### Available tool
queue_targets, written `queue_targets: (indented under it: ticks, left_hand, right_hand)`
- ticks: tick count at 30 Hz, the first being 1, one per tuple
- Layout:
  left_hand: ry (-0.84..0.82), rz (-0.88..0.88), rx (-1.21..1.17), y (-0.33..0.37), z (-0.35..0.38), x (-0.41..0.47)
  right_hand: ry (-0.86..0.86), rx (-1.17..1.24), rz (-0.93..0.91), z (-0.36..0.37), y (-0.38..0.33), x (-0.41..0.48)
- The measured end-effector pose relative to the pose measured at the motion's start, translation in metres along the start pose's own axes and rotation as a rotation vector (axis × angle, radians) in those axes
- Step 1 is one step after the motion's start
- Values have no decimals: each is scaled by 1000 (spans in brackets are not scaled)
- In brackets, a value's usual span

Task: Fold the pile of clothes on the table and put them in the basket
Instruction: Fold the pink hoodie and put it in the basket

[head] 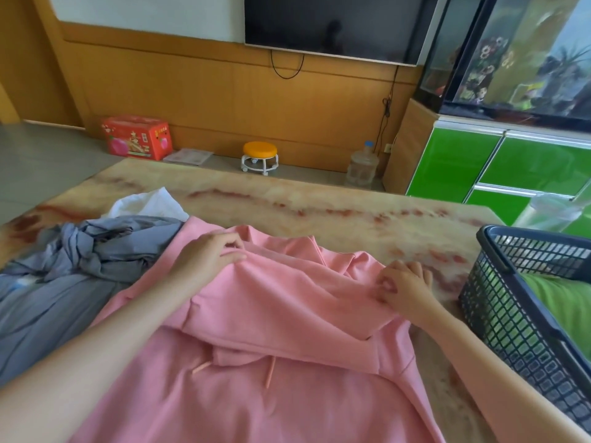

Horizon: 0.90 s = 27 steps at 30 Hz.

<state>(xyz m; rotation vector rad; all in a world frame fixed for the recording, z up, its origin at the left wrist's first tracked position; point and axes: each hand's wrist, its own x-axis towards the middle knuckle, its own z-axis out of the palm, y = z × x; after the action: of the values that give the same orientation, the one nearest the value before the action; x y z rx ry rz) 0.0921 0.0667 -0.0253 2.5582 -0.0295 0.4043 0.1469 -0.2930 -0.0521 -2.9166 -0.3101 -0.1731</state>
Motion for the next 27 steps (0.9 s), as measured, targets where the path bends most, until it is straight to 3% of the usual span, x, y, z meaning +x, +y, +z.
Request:
queue_targets:
  ticks: [3,7,9,12,16,19,24,27]
  left_hand:
    - [156,138,257,-2,-2,21]
    - [116,190,545,-33,24,32]
    - [82,161,544,-39,42,25]
    - [92,254,446,-29,66,5]
    - [-57,215,75,15,81,-19]
    - [-184,258,-57,55,88,-24]
    - [-524,238,93,100,109,-42]
    - [-594,184,164,107,114,-52]
  right_hand:
    - [242,159,126,2,-2,1]
    - [113,244,132,23,-7,-5]
    - [99,311,114,27,-11,-14]
    - [171,322,44,20,-17,-43]
    - [138,247,-78,19,-15,-109]
    - [111,91,-147,23,-1,-140]
    - [167,-51,-203,17,2,-145]
    - [231,-121,-249,16,4,-146]
